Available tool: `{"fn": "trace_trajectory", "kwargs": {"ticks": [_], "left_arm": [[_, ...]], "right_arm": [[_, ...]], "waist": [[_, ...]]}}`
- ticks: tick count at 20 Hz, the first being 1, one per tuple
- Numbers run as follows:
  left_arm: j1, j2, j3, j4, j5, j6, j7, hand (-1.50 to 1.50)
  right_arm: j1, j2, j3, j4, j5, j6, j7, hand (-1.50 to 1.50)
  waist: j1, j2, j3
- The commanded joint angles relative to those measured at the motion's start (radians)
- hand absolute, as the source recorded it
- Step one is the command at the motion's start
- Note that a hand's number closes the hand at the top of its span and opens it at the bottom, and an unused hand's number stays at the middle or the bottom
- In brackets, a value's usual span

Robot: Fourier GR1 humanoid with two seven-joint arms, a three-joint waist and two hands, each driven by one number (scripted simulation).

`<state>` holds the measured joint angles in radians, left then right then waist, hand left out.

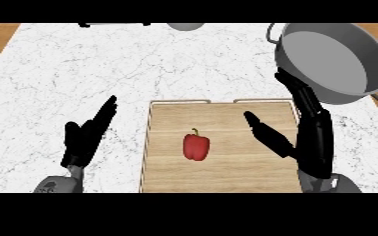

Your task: Pick the bell pepper from the tray and place it in the pot

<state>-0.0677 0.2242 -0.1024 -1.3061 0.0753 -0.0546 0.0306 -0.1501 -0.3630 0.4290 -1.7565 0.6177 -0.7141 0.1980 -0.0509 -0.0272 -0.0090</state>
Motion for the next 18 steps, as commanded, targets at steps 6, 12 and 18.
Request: {"fn": "trace_trajectory", "kwargs": {"ticks": [6, 12, 18], "left_arm": [[0.013, -0.017, -0.029, -0.002, 0.0, -0.015, 0.034, 0.0], [-0.009, -0.029, -0.027, -0.01, 0.014, -0.022, 0.057, 0.0], [-0.024, -0.017, -0.037, -0.017, 0.009, -0.046, 0.069, 0.0]], "right_arm": [[0.069, 0.287, 0.148, 0.037, 0.484, 0.071, 0.381, -1.5], [0.004, 0.36, 0.252, -0.044, 0.655, 0.222, 0.796, -1.5], [-0.117, 0.362, 0.314, -0.02, 0.594, 0.37, 1.152, -1.5]], "waist": [[0.001, 0.008, -0.004], [0.03, 0.014, 0.002], [0.065, 0.026, 0.006]]}}
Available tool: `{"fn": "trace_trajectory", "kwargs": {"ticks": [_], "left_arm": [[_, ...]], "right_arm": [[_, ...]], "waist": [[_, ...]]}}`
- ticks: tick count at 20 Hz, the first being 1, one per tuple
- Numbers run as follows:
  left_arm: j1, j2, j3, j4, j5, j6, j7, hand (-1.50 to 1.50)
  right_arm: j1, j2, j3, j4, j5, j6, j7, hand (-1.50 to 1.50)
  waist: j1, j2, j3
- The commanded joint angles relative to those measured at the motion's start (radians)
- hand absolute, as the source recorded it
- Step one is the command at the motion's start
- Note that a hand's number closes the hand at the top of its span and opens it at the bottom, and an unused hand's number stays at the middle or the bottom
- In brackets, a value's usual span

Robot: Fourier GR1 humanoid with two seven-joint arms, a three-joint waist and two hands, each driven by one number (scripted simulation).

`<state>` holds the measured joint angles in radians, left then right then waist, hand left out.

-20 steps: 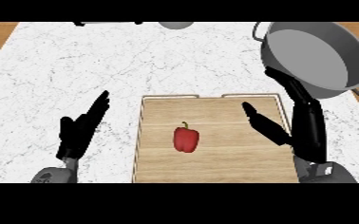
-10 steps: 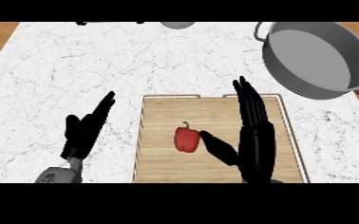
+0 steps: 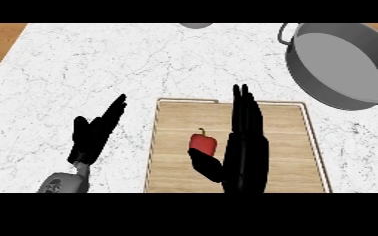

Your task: Pick the bell pepper from the tray and place it in the pot

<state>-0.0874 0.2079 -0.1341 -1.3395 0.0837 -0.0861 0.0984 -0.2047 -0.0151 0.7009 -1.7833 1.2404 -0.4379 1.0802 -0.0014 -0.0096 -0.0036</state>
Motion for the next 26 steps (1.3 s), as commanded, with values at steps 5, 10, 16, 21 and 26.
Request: {"fn": "trace_trajectory", "kwargs": {"ticks": [5, 10, 16, 21, 26], "left_arm": [[-0.035, 0.0, 0.004, 0.006, -0.008, 0.002, 0.03, 0.0], [-0.039, 0.006, 0.015, -0.009, 0.024, -0.042, 0.059, 0.0], [0.011, -0.021, 0.0, -0.054, -0.009, -0.004, 0.06, 0.0], [-0.028, -0.021, 0.025, 0.007, -0.009, -0.023, 0.049, 0.0], [0.019, -0.021, 0.005, -0.074, -0.032, -0.009, 0.077, 0.0]], "right_arm": [[-0.046, 0.014, 0.076, 0.069, -0.125, 0.171, 0.343, -1.5], [0.032, 0.014, 0.07, 0.07, -0.083, 0.145, 0.283, -1.5], [0.018, 0.014, 0.1, 0.029, 0.014, 0.142, 0.328, -1.5], [0.151, 0.014, 0.081, 0.003, -0.042, 0.044, 0.143, -1.5], [0.149, 0.015, 0.059, 0.04, -0.146, -0.102, 0.016, -1.5]], "waist": [[0.012, 0.009, 0.002], [-0.004, 0.008, 0.003], [0.003, 0.007, 0.003], [-0.004, 0.01, 0.004], [0.004, 0.01, 0.004]]}}
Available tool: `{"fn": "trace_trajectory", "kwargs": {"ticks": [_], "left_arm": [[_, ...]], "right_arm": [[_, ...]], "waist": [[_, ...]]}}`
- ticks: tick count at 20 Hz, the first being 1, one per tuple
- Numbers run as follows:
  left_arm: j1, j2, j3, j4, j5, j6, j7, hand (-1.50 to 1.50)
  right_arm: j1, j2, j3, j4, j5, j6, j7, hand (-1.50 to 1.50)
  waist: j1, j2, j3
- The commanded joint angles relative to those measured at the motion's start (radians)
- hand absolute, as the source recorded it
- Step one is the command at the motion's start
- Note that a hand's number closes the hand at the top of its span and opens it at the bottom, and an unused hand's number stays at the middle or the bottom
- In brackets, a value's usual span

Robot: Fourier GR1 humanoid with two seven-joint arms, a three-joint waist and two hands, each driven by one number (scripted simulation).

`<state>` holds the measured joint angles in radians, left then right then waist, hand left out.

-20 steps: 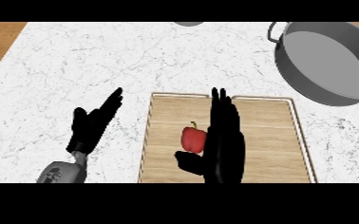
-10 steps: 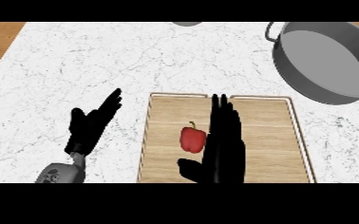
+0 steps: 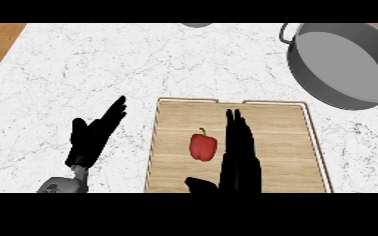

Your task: Pick the bell pepper from the tray and place it in the pot

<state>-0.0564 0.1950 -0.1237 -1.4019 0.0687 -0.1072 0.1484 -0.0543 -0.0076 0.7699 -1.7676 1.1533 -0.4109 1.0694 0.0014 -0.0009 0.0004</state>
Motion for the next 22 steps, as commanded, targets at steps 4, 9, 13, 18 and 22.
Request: {"fn": "trace_trajectory", "kwargs": {"ticks": [4, 9, 13, 18, 22], "left_arm": [[0.057, -0.013, -0.018, -0.03, -0.013, -0.012, -0.009, 0.0], [-0.039, -0.039, 0.012, 0.02, -0.025, 0.013, 0.009, 0.0], [-0.021, -0.035, 0.024, 0.045, -0.033, -0.003, -0.034, 0.0], [-0.039, -0.002, 0.048, 0.062, -0.02, -0.057, -0.027, 0.0], [0.016, -0.036, 0.025, -0.027, -0.049, -0.027, 0.004, 0.0]], "right_arm": [[0.108, 0.007, -0.017, -0.043, -0.102, -0.202, -0.089, -1.5], [0.062, 0.007, -0.093, 0.102, -0.272, -0.318, -0.231, -1.5], [0.053, 0.008, -0.091, 0.238, -0.431, -0.436, -0.378, -1.5], [0.069, -0.066, -0.074, 0.298, -0.405, -0.316, -0.453, 1.5], [0.071, -0.032, -0.122, 0.365, -0.543, -0.403, -0.624, 1.5]], "waist": [[0.0, 0.0, 0.0], [-0.001, 0.002, 0.0], [0.003, 0.003, 0.0], [-0.001, 0.002, 0.0], [0.001, 0.001, 0.0]]}}
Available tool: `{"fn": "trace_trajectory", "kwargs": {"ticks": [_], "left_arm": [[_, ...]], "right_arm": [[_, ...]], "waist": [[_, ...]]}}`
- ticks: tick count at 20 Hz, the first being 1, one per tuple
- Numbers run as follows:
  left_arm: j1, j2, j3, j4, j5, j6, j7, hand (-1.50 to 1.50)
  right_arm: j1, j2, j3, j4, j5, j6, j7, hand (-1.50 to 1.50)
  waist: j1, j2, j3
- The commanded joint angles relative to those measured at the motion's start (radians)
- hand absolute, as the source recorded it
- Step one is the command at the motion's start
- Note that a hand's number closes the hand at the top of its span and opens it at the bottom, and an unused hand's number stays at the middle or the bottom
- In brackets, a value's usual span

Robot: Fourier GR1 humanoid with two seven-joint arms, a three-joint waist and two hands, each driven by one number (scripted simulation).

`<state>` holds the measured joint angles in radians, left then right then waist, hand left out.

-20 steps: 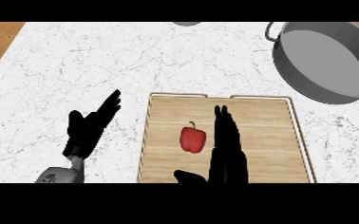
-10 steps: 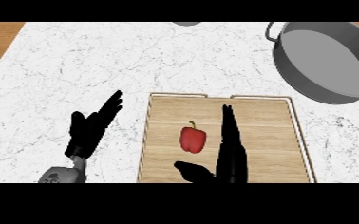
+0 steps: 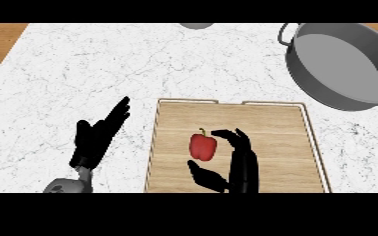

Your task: Pick the bell pepper from the tray and place it in the pot

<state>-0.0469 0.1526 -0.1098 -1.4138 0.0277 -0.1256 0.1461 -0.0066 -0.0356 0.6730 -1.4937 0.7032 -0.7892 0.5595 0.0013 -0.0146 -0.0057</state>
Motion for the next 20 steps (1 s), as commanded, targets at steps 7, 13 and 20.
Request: {"fn": "trace_trajectory", "kwargs": {"ticks": [7, 13, 20], "left_arm": [[-0.04, 0.015, 0.05, 0.083, 0.0, -0.036, -0.035, 0.0], [-0.023, -0.015, 0.031, 0.035, -0.01, -0.007, -0.003, 0.0], [-0.012, -0.004, 0.063, 0.047, 0.004, 0.001, -0.019, 0.0]], "right_arm": [[-0.016, 0.034, 0.009, 0.224, -0.25, -0.156, -0.341, 1.5], [0.045, -0.289, -0.2, -0.067, -0.485, 0.043, -0.487, 1.5], [0.042, -0.479, -0.409, -0.09, -0.696, 0.254, -0.583, 1.5]], "waist": [[0.003, 0.017, 0.006], [-0.023, 0.013, 0.016], [-0.065, 0.013, 0.024]]}}
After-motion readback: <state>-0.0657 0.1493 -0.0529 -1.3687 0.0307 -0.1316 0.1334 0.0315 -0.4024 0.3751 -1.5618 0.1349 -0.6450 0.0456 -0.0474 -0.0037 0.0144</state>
